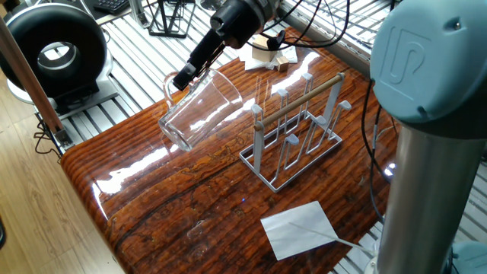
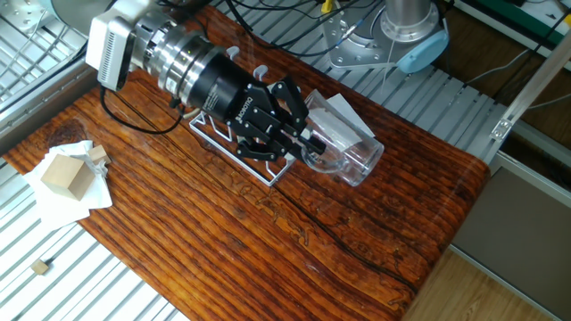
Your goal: Put the cup on the cup rack
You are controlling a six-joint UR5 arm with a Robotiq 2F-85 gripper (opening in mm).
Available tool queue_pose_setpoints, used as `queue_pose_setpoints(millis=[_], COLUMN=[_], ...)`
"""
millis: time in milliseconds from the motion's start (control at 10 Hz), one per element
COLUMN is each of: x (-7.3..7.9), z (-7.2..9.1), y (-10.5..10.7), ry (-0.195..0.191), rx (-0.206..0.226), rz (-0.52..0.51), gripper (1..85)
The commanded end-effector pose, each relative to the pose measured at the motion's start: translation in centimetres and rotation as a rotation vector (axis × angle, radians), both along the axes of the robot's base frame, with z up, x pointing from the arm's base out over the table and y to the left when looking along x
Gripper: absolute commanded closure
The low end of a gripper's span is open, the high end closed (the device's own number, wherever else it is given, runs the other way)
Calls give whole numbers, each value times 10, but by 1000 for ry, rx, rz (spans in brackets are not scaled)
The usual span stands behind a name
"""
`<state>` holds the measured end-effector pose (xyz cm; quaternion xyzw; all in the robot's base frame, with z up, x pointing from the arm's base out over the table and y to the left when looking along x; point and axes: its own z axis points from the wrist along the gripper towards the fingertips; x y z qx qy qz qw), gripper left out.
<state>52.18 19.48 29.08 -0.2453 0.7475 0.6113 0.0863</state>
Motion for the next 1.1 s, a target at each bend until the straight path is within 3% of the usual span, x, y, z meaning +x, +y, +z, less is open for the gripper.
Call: queue_pose_setpoints(millis=[0,300,700,900,1000], x=[10,10,11,14,20], z=[2,6,-2,-36,-61], y=[0,2,0,-11,-22], ry=[65,117,135,63,3], rx=[-10,0,-33,-172,-283], rz=[-53,-67,-72,-61,-54], gripper=[847,847,847,847,847])
